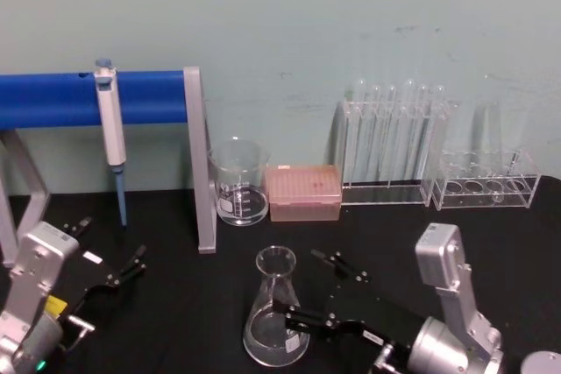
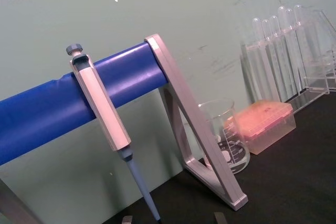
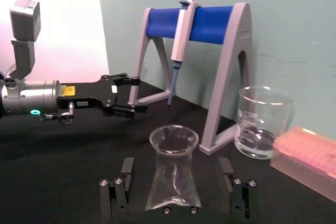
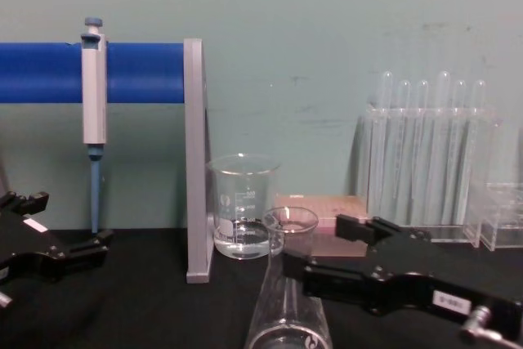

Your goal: Grasp the erlenmeyer flask with one hand, shake it three times, then place it back.

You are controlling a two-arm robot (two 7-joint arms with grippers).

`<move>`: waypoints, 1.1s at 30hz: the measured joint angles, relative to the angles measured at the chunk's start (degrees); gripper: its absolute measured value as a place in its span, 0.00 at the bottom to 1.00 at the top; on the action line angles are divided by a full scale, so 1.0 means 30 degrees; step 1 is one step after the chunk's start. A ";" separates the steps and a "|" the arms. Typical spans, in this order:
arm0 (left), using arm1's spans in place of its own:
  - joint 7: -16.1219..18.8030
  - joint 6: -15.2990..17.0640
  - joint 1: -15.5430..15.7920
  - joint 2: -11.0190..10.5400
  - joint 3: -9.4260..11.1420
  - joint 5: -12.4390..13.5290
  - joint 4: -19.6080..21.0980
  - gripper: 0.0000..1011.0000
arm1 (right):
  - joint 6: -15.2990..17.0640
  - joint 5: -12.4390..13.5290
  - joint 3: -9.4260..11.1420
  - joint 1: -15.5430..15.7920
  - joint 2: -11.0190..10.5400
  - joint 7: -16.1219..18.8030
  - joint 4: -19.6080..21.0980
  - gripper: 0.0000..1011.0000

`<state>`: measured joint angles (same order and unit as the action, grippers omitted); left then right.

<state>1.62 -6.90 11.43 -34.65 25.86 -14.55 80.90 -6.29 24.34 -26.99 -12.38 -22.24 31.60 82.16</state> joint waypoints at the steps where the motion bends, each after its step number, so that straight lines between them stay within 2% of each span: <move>1: 0.0000 -0.0001 0.0001 0.0000 0.0000 0.0001 0.0000 0.99 | 0.0131 0.0018 0.0121 0.0199 -0.0168 -0.0141 0.0287 0.99; 11: 0.0000 -0.0001 0.0000 0.0000 0.0000 0.0000 0.0001 0.99 | 0.0683 0.0113 0.1129 0.1515 -0.1085 -0.1251 0.1852 0.99; 17: 0.0000 -0.0001 0.0001 0.0000 0.0000 0.0000 0.0001 0.99 | 0.0787 -0.0271 0.1875 0.2173 -0.1223 -0.2430 0.2468 0.99; 24: 0.0000 -0.0001 0.0000 0.0000 0.0000 0.0000 0.0001 0.99 | 0.0746 -0.1460 0.2903 0.2879 -0.0848 -0.4496 0.2991 0.99; 33: 0.0000 -0.0001 0.0000 0.0000 0.0000 0.0000 0.0000 0.99 | 0.0751 -0.2366 0.3622 0.3236 -0.0004 -0.6021 0.2998 0.99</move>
<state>1.62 -6.91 11.43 -34.65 25.86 -14.55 80.90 -4.04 17.24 -16.12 -2.67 -22.25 13.53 91.15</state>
